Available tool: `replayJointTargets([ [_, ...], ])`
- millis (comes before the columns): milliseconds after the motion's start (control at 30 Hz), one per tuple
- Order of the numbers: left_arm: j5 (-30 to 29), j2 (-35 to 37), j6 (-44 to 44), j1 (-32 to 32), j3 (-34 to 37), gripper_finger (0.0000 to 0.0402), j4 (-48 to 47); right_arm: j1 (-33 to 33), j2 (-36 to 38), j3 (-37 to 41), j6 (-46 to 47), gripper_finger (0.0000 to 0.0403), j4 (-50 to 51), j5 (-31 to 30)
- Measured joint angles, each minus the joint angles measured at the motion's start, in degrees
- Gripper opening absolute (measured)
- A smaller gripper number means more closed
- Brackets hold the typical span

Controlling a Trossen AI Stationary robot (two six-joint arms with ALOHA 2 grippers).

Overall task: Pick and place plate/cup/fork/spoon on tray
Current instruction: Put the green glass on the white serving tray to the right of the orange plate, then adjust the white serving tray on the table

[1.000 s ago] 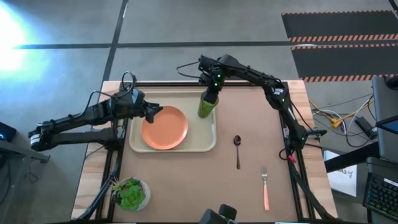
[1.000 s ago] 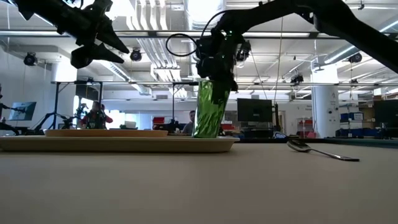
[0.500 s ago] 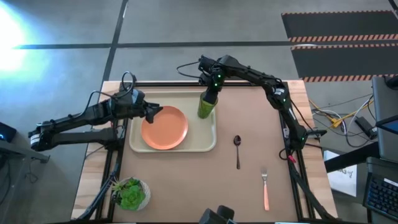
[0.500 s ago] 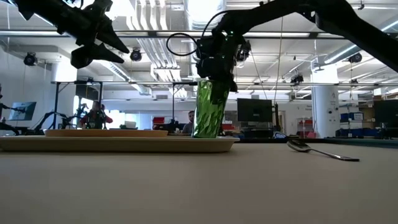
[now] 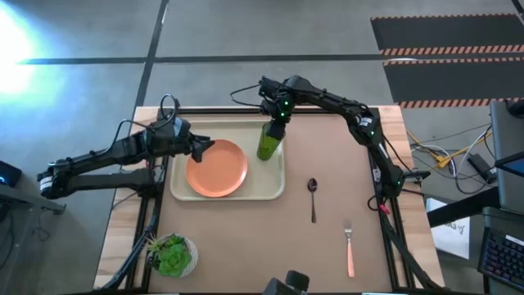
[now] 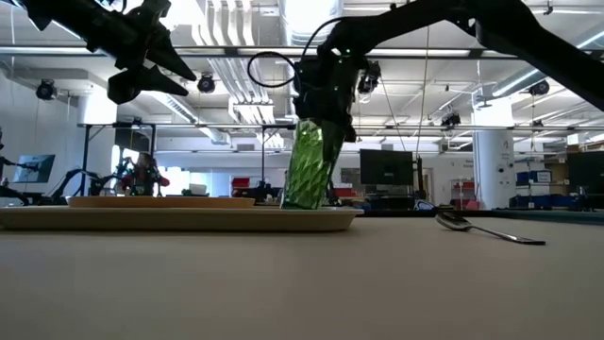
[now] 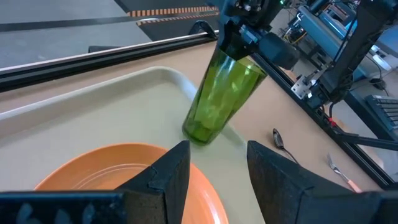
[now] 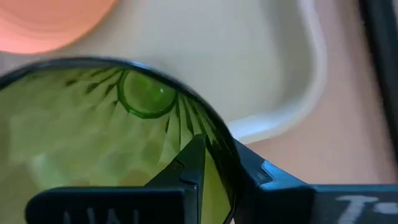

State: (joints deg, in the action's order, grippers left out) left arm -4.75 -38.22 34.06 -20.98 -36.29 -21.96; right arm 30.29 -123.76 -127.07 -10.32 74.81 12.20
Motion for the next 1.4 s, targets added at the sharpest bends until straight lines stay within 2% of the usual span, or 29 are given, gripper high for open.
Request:
replayJointTargets([
  [333, 0.0, 0.0, -0.02, 0.0, 0.0, 0.0141, 0.02, -0.86, 0.26, -6.85, 0.25, 0.0041, 1.38, -0.21],
  [733, 0.0, 0.0, -0.04, 0.0, 0.0, 0.0141, 0.01, -3.1, 1.27, -7.87, 1.31, 0.0041, 1.86, -0.24],
  [1033, 0.0, 0.0, -0.07, 0.0, 0.0, 0.0141, 0.0, -3.11, 6.96, -7.89, 1.35, 0.0041, 1.45, -2.08],
  [1133, 0.01, -0.01, -0.07, -0.01, 0.0, 0.0141, 0.0, -3.95, 9.86, -7.9, 2.25, 0.0038, 4.86, -1.76],
  [1300, 0.02, -0.02, -0.07, -0.01, 0.02, 0.0141, -0.02, -7.61, 14.65, -7.83, 4.45, 0.0017, 15.45, -1.76],
  [1400, 0.02, -0.02, -0.2, -0.01, 0.02, 0.0141, 0.0, -11.74, 17.8, -6.88, 6.28, 0.001, 14.97, -1.4],
])
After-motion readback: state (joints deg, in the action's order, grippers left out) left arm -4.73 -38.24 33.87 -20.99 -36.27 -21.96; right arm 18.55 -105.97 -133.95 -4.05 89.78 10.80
